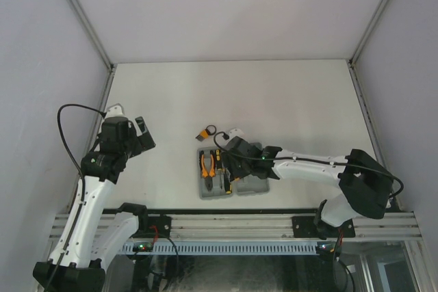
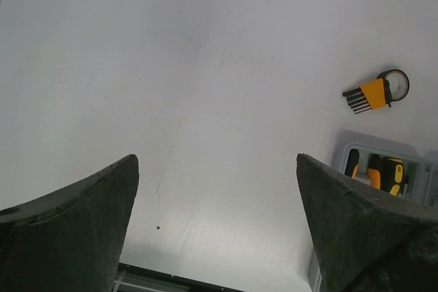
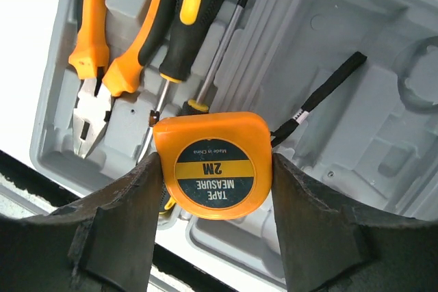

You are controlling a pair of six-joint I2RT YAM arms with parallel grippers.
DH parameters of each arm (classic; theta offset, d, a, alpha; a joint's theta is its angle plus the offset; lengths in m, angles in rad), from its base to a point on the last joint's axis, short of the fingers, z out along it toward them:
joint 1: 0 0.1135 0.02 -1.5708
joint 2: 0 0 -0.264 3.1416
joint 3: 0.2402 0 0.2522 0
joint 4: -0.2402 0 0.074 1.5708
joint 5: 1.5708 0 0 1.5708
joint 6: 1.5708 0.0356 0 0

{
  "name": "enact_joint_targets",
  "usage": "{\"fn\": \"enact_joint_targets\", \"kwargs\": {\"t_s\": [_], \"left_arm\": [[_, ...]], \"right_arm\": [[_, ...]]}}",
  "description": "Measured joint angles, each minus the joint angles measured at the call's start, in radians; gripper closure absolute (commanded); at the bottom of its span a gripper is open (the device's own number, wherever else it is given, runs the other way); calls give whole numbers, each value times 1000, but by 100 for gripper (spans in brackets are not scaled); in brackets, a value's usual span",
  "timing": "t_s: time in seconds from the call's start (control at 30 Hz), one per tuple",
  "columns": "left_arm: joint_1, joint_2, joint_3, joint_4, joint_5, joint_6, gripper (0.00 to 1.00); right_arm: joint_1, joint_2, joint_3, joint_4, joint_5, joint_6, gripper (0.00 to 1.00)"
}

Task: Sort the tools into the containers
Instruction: Place the engineering item in the storage box.

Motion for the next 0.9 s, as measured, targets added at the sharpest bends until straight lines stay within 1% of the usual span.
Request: {"fn": "enact_joint_targets", "kwargs": {"t_s": [0.2, 0.43, 0.6, 0.9], "left_arm": [[0, 5, 0, 5, 6, 0, 0], [1, 17, 0, 5, 15, 0, 0], [2, 19, 0, 6, 24, 0, 0], [2, 27, 0, 16, 27, 0, 0]], "right_arm": [[-11, -73, -90, 39, -28, 27, 68], [-13, -161, -135, 32, -28, 64, 68], [-32, -205, -161, -4, -21, 91, 70], [-46, -218, -170, -95, 26, 194, 72]]}}
